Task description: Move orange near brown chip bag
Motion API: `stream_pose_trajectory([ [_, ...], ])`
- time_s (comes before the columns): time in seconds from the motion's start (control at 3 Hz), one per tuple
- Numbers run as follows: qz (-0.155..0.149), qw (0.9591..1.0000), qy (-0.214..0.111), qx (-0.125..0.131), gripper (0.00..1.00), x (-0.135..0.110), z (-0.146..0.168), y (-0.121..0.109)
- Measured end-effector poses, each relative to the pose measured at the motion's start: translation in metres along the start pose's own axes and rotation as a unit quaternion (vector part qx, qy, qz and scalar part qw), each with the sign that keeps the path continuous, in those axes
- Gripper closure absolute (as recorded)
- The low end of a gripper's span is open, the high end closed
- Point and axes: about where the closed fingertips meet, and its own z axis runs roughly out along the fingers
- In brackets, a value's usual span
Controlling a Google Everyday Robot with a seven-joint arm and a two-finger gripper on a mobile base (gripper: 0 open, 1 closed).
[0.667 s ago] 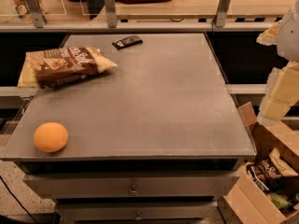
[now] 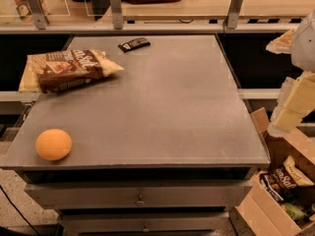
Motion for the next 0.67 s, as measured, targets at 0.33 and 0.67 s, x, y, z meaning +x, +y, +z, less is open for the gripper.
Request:
stream_pose_trajectory([
  [0.33,-0.018,0.9962,-0.082,-0.022,0.0,-0.024,0.032,0.015],
  [0.67,-0.047,0.982,-0.173,-0.059,0.0,-0.071,0.079,0.031],
])
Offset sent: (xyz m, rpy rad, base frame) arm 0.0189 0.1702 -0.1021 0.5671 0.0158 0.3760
